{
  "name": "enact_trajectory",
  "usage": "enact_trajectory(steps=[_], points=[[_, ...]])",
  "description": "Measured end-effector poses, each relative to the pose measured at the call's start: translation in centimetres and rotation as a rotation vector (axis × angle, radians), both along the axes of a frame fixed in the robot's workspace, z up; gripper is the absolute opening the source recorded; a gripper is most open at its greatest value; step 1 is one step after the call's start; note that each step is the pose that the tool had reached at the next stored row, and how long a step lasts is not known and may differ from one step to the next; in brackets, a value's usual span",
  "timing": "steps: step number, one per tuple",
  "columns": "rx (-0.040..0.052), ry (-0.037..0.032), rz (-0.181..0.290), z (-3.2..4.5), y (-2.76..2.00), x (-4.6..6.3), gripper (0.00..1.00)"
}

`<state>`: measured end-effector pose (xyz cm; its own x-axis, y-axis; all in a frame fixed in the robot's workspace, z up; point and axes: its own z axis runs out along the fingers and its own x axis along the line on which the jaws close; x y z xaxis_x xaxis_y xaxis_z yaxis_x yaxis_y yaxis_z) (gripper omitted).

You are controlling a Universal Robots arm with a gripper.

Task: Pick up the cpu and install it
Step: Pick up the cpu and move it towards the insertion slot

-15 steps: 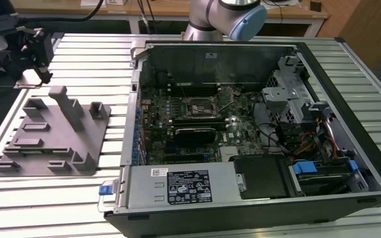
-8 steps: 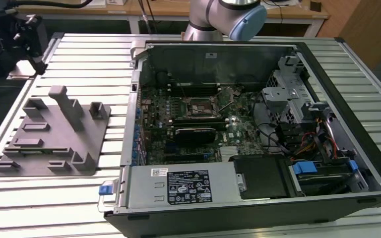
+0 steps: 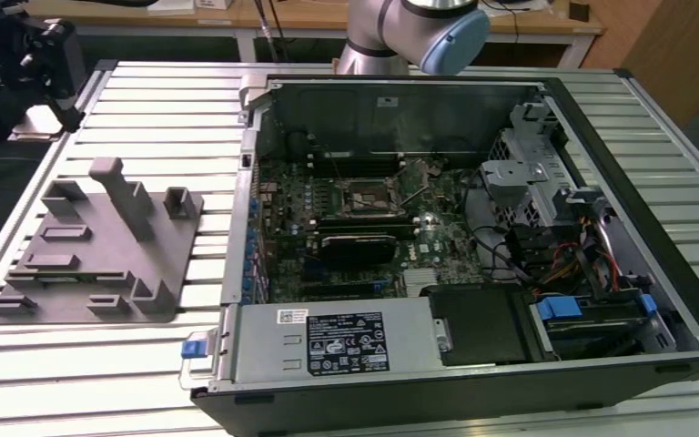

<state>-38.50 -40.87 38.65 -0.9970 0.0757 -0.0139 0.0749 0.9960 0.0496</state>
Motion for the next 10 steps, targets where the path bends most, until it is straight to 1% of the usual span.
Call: enact_trajectory(steps=[4,10], points=[[0.0,-0.0001,0.0,-0.01,0.0,0.8,0.55],[0.0001,-0.0002,0.0,-0.01,0.0,3.0,0.55]])
